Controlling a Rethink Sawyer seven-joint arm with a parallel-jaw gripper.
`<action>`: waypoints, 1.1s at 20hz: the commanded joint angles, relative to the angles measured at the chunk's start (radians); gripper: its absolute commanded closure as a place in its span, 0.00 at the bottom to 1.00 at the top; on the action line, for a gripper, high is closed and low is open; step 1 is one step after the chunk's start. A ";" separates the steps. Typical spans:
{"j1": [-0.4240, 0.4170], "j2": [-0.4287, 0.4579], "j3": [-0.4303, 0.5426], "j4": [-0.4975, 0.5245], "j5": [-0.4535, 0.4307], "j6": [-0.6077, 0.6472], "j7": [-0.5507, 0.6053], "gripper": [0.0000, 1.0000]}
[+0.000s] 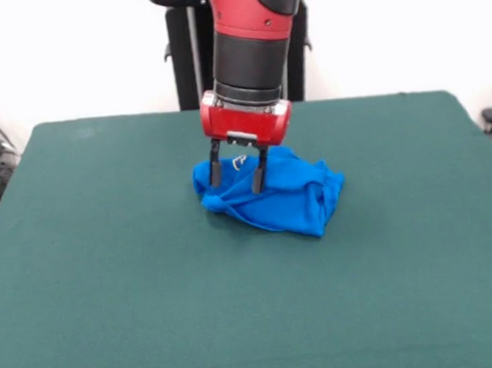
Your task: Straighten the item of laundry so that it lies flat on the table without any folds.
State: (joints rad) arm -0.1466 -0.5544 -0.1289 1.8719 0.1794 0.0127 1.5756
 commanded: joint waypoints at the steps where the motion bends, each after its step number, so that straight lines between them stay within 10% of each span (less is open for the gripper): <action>1: 0.012 0.040 0.064 0.018 0.055 -0.061 0.273 0.00; 22: 0.063 0.026 0.020 0.015 0.070 -0.030 0.254 0.00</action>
State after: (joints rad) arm -0.1305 -0.5317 -0.1290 1.8719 0.1861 -0.0283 1.5756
